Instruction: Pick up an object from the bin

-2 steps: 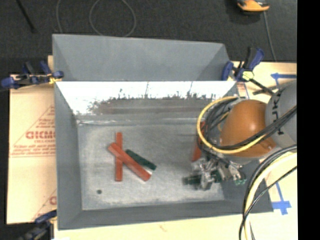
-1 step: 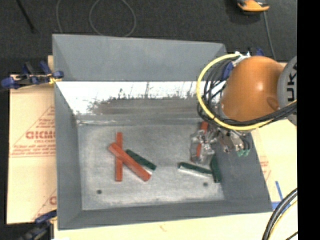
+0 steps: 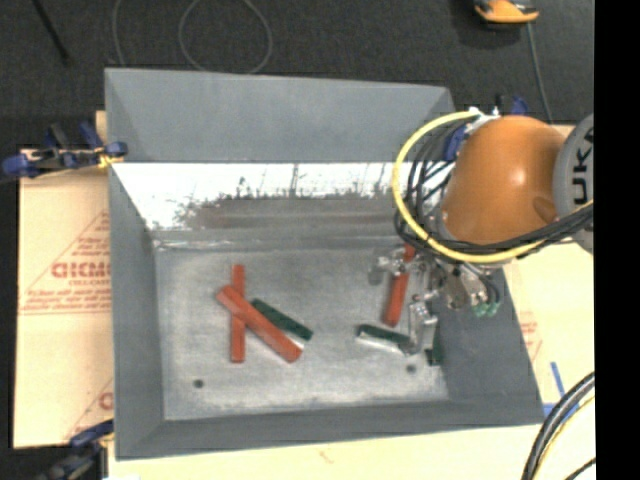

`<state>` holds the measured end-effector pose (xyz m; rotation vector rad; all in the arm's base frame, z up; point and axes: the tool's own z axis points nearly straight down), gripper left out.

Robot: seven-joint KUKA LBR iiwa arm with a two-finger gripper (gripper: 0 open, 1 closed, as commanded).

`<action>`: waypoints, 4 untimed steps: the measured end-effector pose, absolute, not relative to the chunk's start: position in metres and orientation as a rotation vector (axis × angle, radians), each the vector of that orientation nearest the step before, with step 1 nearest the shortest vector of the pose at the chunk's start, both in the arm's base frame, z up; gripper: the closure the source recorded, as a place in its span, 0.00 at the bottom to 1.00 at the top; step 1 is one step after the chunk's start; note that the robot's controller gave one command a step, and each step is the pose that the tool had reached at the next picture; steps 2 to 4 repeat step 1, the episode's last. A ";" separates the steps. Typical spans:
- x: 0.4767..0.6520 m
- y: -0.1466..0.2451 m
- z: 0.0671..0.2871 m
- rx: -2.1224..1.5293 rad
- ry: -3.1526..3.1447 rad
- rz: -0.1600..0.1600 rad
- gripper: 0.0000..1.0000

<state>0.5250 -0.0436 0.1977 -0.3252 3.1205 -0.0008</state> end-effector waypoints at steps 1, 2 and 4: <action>0.517 -0.073 0.075 -0.411 3.117 0.001 0.00; 0.517 -0.073 0.075 -0.411 3.117 0.001 0.00; 0.517 -0.073 0.075 -0.411 3.117 0.001 0.00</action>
Offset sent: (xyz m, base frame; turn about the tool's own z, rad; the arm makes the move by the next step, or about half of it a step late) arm -0.0073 -0.0283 -0.1188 -0.0560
